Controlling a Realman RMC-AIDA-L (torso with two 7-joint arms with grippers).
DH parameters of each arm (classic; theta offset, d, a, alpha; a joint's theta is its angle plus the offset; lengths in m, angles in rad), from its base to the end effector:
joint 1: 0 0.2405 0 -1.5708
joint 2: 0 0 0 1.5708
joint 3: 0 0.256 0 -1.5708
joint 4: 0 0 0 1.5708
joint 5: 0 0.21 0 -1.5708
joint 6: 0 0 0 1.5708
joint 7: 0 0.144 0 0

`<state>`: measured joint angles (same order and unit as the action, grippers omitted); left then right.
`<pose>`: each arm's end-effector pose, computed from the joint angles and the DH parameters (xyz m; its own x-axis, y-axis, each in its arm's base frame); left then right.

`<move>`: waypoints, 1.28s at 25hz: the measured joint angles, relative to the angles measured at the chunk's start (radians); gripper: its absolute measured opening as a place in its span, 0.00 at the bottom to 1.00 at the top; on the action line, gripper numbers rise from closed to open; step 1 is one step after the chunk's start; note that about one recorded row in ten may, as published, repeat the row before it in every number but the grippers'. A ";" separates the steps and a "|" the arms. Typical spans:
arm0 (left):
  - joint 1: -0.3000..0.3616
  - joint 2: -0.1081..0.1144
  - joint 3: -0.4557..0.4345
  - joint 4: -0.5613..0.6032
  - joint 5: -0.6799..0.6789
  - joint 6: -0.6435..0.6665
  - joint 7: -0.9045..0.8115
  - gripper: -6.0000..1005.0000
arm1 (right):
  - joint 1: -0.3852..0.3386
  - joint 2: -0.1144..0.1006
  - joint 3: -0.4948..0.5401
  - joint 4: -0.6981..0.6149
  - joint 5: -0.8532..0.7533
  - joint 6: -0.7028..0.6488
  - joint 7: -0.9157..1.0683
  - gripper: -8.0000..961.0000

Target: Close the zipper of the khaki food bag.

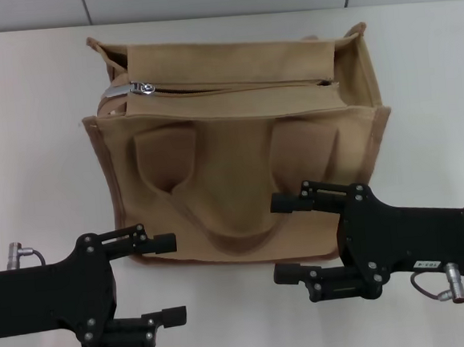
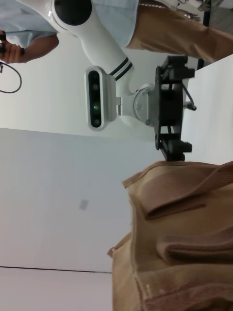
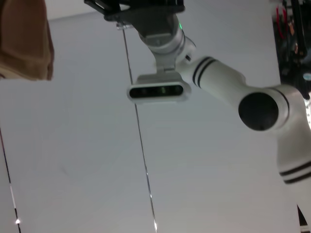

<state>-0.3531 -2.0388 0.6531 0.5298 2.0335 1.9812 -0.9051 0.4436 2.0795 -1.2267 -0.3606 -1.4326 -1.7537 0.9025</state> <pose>-0.2900 0.2239 0.0067 0.7706 0.0959 0.6300 0.1414 -0.9897 -0.0222 0.2326 0.2495 -0.0554 0.6662 -0.1203 -0.7360 -0.1409 -0.9894 0.0341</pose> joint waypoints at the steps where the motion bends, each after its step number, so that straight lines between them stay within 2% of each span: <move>1: 0.000 0.000 0.000 0.000 0.000 0.000 0.000 0.80 | 0.000 0.000 0.000 0.000 0.000 0.000 0.000 0.82; 7: 0.000 0.000 -0.004 0.003 0.006 0.002 -0.002 0.80 | -0.011 -0.001 0.005 -0.020 -0.073 0.029 -0.039 0.82; 16: -0.001 -0.004 -0.014 0.003 0.001 0.000 0.008 0.80 | -0.034 0.002 0.007 -0.014 -0.071 0.041 -0.054 0.82; 18: 0.044 -0.016 -0.230 -0.029 -0.018 -0.002 0.064 0.80 | -0.034 0.005 0.007 -0.013 -0.071 0.041 -0.055 0.82; 19: 0.044 -0.016 -0.230 -0.029 -0.018 -0.002 0.064 0.80 | -0.034 0.006 0.007 -0.012 -0.070 0.040 -0.054 0.82; 20: 0.090 -0.017 -0.341 -0.071 -0.049 0.014 0.121 0.80 | -0.032 0.007 0.007 -0.009 -0.070 0.040 -0.054 0.82; 24: 0.143 -0.018 -0.402 -0.151 -0.157 0.010 0.194 0.80 | -0.027 0.009 0.007 -0.001 -0.067 0.034 -0.055 0.82; 27: 0.170 -0.028 -0.444 -0.197 -0.251 -0.027 0.264 0.80 | -0.022 0.011 0.005 0.009 -0.045 0.034 -0.054 0.82; 29: 0.166 -0.030 -0.459 -0.205 -0.260 -0.058 0.275 0.80 | -0.016 0.011 0.002 0.022 -0.025 0.040 -0.054 0.82; 32: 0.115 -0.030 -0.467 -0.222 -0.257 -0.211 0.282 0.80 | -0.011 0.011 0.001 0.029 -0.016 0.051 -0.054 0.82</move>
<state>-0.2384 -2.0692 0.1860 0.3082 1.7769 1.7699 -0.6236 0.4321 2.0901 -1.2259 -0.3318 -1.4488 -1.7028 0.8481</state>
